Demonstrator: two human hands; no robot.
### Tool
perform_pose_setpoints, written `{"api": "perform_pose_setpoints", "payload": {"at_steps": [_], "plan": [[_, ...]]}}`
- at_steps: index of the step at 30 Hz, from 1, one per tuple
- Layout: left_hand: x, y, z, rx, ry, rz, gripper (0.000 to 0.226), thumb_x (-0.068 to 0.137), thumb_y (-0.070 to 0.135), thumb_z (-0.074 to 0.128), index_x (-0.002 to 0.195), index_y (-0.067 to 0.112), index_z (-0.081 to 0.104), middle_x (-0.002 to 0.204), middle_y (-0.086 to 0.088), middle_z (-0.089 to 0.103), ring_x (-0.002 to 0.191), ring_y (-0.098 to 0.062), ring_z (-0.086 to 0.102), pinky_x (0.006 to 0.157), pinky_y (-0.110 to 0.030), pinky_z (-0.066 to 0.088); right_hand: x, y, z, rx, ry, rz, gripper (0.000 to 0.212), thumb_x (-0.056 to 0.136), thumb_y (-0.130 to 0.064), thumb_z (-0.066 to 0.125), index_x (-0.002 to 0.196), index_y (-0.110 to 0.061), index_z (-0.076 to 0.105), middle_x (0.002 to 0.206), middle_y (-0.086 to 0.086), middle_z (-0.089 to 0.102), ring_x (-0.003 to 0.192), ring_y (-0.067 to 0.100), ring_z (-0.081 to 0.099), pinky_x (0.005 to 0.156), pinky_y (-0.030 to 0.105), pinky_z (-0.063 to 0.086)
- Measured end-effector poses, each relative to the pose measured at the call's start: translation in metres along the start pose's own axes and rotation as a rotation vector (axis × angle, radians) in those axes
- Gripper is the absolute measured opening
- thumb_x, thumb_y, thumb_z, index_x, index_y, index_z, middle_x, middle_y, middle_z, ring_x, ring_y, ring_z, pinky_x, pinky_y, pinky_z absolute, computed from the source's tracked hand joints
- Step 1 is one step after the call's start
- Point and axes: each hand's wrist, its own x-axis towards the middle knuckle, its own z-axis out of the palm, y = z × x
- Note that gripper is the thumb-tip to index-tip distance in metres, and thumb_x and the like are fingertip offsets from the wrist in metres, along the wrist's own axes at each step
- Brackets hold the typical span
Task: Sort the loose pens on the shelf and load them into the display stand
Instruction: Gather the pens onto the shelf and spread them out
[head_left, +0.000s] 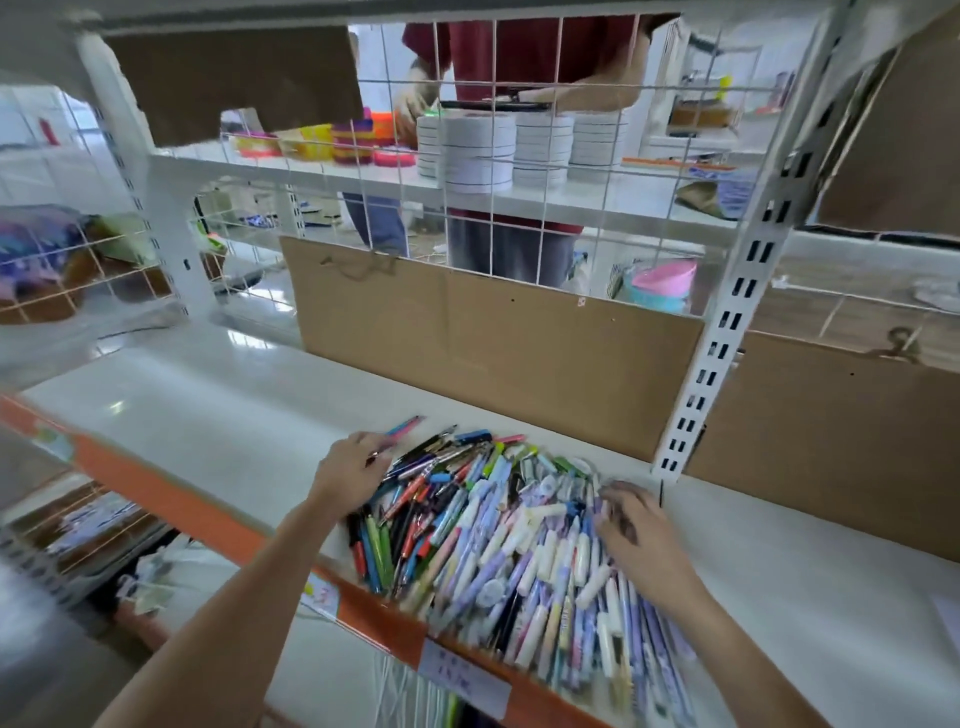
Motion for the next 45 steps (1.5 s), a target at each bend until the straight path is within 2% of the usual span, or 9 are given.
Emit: {"api": "perform_pose_setpoints", "payload": {"at_steps": [6, 9, 12, 17, 20, 29, 33, 39, 45], "plan": [[-0.024, -0.005, 0.001, -0.096, 0.019, 0.193, 0.029, 0.093, 0.018, 0.048, 0.116, 0.011, 0.064, 0.113, -0.006, 0.065, 0.105, -0.027, 0.056, 0.096, -0.037, 0.04, -0.013, 0.006, -0.007, 0.089, 0.204, 0.198, 0.033, 0.096, -0.025, 0.049, 0.125, -0.011, 0.057, 0.133, 0.008, 0.046, 0.115, 0.022, 0.047, 0.098, 0.03, 0.033], [-0.038, 0.005, 0.005, -0.072, 0.011, 0.221, 0.044, 0.088, 0.03, 0.037, 0.119, 0.01, 0.061, 0.117, -0.005, 0.06, 0.108, -0.027, 0.048, 0.098, -0.035, 0.036, -0.012, 0.001, 0.004, 0.128, 0.174, 0.214, 0.03, 0.096, -0.014, 0.049, 0.124, -0.006, 0.057, 0.125, 0.012, 0.052, 0.118, 0.028, 0.048, 0.1, 0.035, 0.034], [-0.048, 0.014, 0.007, -0.066, 0.074, 0.202, 0.03, 0.096, 0.019, 0.042, 0.119, 0.01, 0.06, 0.122, -0.006, 0.058, 0.114, -0.027, 0.043, 0.097, -0.031, 0.03, -0.012, -0.011, 0.007, 0.228, 0.132, 0.205, 0.032, 0.098, -0.014, 0.045, 0.128, -0.008, 0.054, 0.127, 0.007, 0.053, 0.117, 0.021, 0.049, 0.097, 0.028, 0.035], [-0.067, 0.012, 0.002, -0.034, 0.233, -0.095, 0.034, 0.095, 0.021, 0.05, 0.127, 0.01, 0.055, 0.139, -0.018, 0.042, 0.13, -0.036, 0.033, 0.109, -0.044, 0.024, -0.05, 0.008, -0.021, 0.291, 0.338, 0.319, 0.031, 0.099, -0.015, 0.041, 0.126, -0.013, 0.056, 0.136, 0.003, 0.048, 0.128, 0.019, 0.042, 0.104, 0.03, 0.028], [-0.089, 0.033, 0.008, -0.041, 0.095, -0.306, 0.054, 0.097, 0.04, 0.04, 0.143, 0.011, 0.032, 0.15, -0.025, 0.017, 0.139, -0.039, 0.014, 0.113, -0.047, 0.015, -0.071, 0.013, -0.014, 0.356, 0.433, 0.429, 0.032, 0.098, -0.016, 0.042, 0.127, -0.016, 0.054, 0.138, 0.005, 0.045, 0.125, 0.021, 0.043, 0.107, 0.037, 0.031], [-0.109, 0.065, 0.027, 0.067, 0.08, -0.187, 0.055, 0.099, 0.04, 0.032, 0.143, 0.008, 0.027, 0.153, -0.021, 0.014, 0.142, -0.034, 0.009, 0.116, -0.046, 0.014, -0.067, -0.034, 0.009, 0.672, 0.289, 0.403, 0.034, 0.099, -0.011, 0.038, 0.129, -0.02, 0.051, 0.133, -0.01, 0.035, 0.12, 0.007, 0.036, 0.108, 0.03, 0.027], [-0.144, 0.082, 0.03, 0.039, 0.178, 0.066, 0.05, 0.095, 0.041, 0.041, 0.132, 0.007, 0.041, 0.14, -0.019, 0.029, 0.133, -0.036, 0.025, 0.108, -0.049, 0.029, -0.093, -0.014, -0.006, 0.351, 0.303, 0.43, 0.032, 0.094, -0.01, 0.044, 0.122, -0.019, 0.056, 0.136, -0.005, 0.036, 0.127, 0.015, 0.036, 0.102, 0.033, 0.032], [-0.177, 0.127, 0.053, 0.27, -0.116, 0.226, 0.068, 0.092, 0.063, 0.017, 0.149, 0.028, 0.004, 0.156, -0.004, -0.018, 0.142, -0.029, -0.022, 0.113, -0.049, -0.011, -0.105, -0.027, 0.002, 0.171, 0.061, 0.348, 0.039, 0.096, -0.011, 0.042, 0.135, -0.012, 0.044, 0.126, 0.007, 0.036, 0.079, 0.006, 0.048, 0.057, 0.009, 0.039], [-0.146, 0.125, 0.055, 0.258, -0.19, 0.155, 0.064, 0.098, 0.053, 0.019, 0.151, 0.023, -0.001, 0.157, -0.011, -0.014, 0.143, -0.025, -0.018, 0.116, -0.045, -0.01, -0.116, -0.02, -0.016, 0.045, 0.005, 0.225, 0.04, 0.098, -0.018, 0.041, 0.138, -0.017, 0.041, 0.128, 0.007, 0.041, 0.085, 0.009, 0.05, 0.07, 0.014, 0.038]]}}
